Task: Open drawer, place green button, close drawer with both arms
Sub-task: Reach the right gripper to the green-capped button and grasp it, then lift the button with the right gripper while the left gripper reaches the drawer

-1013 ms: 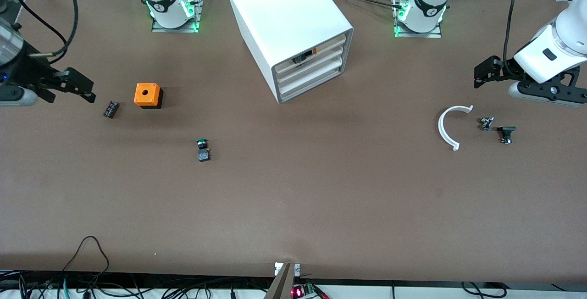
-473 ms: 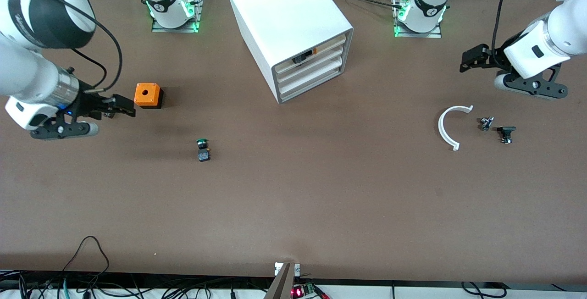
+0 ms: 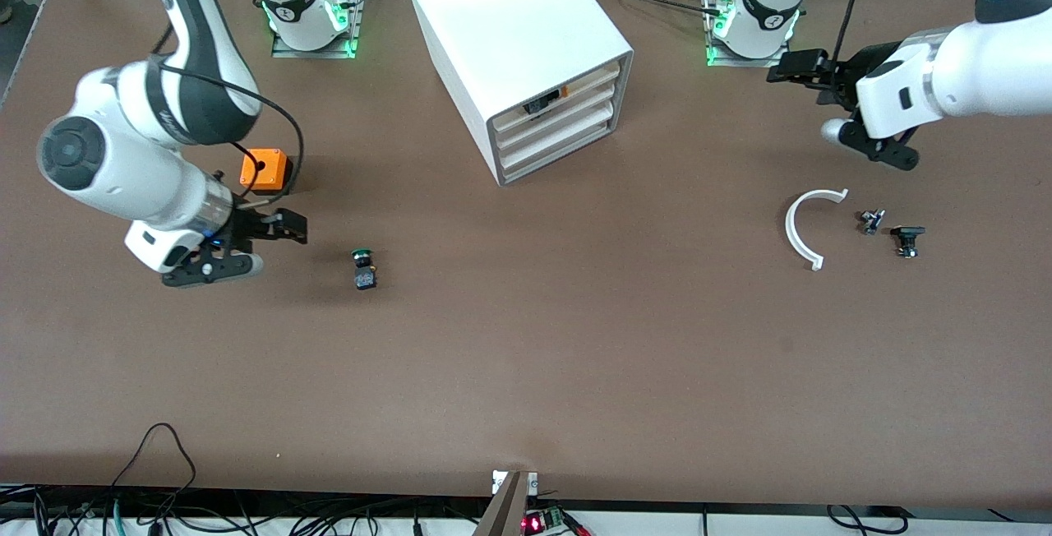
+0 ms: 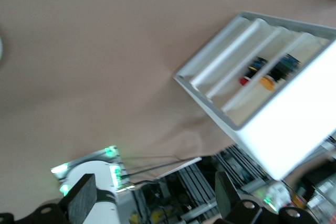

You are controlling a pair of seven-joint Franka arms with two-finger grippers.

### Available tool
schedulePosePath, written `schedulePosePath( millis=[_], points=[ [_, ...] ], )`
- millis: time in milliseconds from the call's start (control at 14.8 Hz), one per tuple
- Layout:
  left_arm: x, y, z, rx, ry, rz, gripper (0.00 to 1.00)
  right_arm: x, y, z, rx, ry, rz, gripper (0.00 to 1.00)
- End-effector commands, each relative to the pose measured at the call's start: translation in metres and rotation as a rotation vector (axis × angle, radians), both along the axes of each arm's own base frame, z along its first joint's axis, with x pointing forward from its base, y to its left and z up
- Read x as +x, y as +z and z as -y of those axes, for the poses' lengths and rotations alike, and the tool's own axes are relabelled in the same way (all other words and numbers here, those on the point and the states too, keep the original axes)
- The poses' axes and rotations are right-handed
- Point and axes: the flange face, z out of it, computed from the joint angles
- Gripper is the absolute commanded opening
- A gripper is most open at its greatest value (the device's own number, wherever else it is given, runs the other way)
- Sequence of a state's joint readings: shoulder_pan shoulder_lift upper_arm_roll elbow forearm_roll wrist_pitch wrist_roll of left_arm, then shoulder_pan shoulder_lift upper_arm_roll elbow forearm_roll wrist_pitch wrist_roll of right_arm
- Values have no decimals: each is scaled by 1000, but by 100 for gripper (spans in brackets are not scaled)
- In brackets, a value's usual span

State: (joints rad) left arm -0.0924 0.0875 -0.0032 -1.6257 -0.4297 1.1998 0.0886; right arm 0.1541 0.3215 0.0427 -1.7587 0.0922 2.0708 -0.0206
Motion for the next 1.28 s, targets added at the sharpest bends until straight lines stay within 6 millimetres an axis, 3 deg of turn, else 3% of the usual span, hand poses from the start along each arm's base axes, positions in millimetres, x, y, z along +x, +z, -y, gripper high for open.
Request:
schedulePosePath(
  millis=[0, 203, 405, 878, 945, 1013, 1215],
  points=[
    [0, -22, 20, -142, -68, -47, 100, -2, -35, -18, 25, 31, 16, 100],
    [6, -41, 28, -190, -78, -60, 100, 0, -78, -31, 32, 41, 34, 100],
    [1, -92, 38, -335, -41, -106, 100, -1, -112, -41, 35, 50, 36, 100],
    [-29, -203, 45, -569, -41, 31, 99, -14, -188, -55, 37, 56, 83, 100],
    [-34, -213, 48, -601, -19, 47, 95, -15, -195, -56, 37, 58, 84, 100],
    [-38, -234, 50, -632, -15, 58, 82, -16, -199, -61, 38, 63, 88, 99],
    [-45, -299, 65, -744, 5, 108, 64, -18, -204, -61, 37, 57, 89, 84]
  ],
)
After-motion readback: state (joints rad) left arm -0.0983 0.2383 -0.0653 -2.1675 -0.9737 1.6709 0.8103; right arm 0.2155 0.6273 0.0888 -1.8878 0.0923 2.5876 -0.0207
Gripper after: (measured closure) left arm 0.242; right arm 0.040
